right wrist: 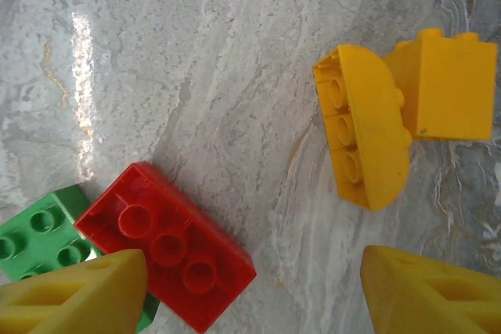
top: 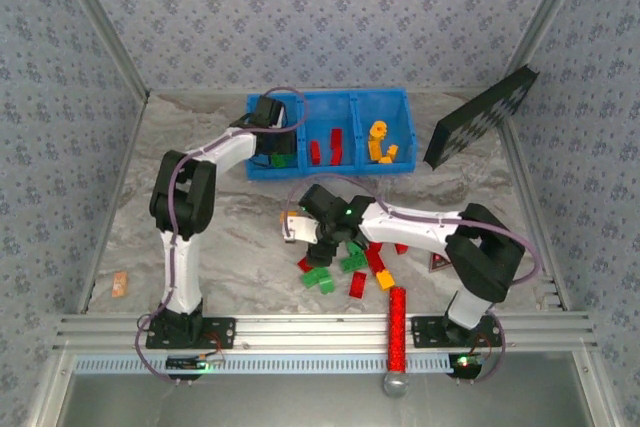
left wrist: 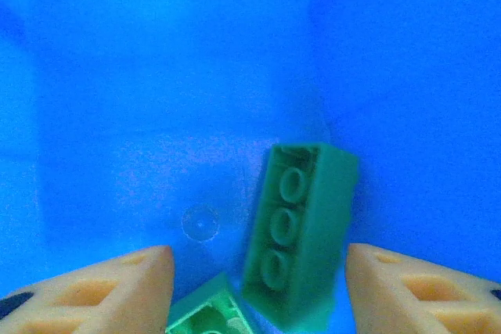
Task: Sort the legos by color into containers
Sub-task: Pick up the lego from the center of the table.
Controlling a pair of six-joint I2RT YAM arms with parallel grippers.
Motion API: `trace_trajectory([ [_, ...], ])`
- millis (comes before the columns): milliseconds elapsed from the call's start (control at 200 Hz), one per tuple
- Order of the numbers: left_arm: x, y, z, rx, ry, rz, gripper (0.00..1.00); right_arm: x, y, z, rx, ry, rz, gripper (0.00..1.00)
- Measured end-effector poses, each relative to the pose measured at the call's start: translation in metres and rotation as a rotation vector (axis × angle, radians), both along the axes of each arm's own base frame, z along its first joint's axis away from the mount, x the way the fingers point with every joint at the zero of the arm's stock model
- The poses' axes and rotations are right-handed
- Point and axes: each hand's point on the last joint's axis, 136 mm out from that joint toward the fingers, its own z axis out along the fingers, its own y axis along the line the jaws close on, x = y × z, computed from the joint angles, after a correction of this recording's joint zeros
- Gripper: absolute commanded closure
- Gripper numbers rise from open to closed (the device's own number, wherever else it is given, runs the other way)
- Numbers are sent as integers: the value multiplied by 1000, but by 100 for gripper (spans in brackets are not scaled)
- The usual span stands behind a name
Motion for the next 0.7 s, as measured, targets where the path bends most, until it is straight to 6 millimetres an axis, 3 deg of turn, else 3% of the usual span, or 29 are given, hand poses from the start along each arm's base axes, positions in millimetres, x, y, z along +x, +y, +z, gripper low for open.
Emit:
trace_trajectory([
  [130, -1, -2, 27, -24, -43, -14, 40, 10, 8, -7, 8, -15, 8, 27],
  [445, -17, -8, 124, -132, -211, -66, 39, 36, 30, -14, 35, -16, -9, 31],
  [550, -27, -6, 140, -151, -236, -76, 39, 44, 39, -14, 45, -15, -11, 37],
  [700, -38, -2, 145, -156, -239, -80, 39, 50, 44, -14, 46, -13, -15, 44],
])
